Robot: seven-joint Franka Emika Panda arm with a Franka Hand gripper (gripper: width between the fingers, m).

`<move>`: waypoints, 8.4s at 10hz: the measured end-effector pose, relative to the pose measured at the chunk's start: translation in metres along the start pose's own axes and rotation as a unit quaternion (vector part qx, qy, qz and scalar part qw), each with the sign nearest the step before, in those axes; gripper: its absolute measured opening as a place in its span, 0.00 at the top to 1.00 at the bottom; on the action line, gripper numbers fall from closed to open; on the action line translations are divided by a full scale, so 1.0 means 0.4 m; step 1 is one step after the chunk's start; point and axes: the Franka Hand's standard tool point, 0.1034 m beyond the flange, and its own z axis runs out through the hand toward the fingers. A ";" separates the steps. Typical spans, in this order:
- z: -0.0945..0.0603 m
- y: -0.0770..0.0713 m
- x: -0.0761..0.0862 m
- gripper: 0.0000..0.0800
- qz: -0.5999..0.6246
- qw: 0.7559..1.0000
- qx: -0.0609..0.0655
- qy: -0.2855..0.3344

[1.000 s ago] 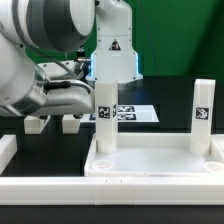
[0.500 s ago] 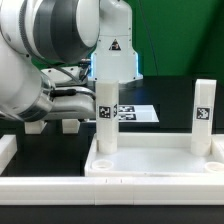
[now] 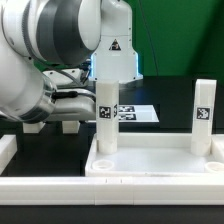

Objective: Assemble desk

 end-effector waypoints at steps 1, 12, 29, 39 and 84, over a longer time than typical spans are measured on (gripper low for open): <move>0.013 0.003 0.000 0.19 0.001 1.000 0.000 -0.002; 0.018 0.005 0.000 0.64 0.002 1.000 0.000 -0.004; -0.478 -0.472 -0.216 0.64 0.047 0.914 -0.016 0.404; -0.476 -0.727 -0.128 0.64 -0.030 0.754 -0.017 0.655; -0.389 -0.773 0.018 0.19 -0.114 0.763 -0.124 0.624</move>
Offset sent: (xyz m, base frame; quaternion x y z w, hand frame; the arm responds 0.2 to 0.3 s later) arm 0.0000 0.0000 0.0000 0.0000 0.0000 0.0000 1.0000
